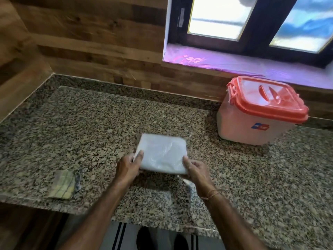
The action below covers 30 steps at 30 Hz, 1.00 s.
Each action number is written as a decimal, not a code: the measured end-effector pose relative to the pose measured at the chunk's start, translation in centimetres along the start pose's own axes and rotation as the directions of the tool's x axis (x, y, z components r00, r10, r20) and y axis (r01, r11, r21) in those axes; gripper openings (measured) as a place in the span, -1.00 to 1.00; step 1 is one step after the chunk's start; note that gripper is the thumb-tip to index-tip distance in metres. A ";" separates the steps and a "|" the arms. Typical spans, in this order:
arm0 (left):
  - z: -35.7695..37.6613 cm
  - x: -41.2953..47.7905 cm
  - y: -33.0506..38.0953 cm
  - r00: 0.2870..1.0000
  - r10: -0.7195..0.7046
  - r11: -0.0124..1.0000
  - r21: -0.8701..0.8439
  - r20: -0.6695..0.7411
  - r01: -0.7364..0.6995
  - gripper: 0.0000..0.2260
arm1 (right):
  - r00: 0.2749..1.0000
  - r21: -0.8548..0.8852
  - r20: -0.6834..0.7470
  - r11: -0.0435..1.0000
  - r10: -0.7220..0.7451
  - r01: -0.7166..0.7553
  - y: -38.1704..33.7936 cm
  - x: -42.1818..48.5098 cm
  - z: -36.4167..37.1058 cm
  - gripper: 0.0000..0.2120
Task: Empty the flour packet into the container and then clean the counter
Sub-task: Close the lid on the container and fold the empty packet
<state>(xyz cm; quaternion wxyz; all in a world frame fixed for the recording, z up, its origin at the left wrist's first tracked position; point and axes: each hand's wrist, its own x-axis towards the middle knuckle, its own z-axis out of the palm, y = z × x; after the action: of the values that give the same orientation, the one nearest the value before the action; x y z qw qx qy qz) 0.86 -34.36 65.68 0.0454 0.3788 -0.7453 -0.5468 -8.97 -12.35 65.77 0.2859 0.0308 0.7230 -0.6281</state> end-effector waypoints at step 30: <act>-12.5 -30.2 -18.1 0.757 -0.482 0.696 -0.717 -0.441 0.026 -0.85 | 0.727 -0.344 0.683 0.909 0.071 0.235 7.6 -16.0 18.3 -0.59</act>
<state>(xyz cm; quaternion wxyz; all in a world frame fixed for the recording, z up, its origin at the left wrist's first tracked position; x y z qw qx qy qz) 37.60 -27.69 65.75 0.3312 0.5934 -0.3776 -0.6290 14.32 -22.64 65.32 0.5018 -0.2949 0.6823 -0.4424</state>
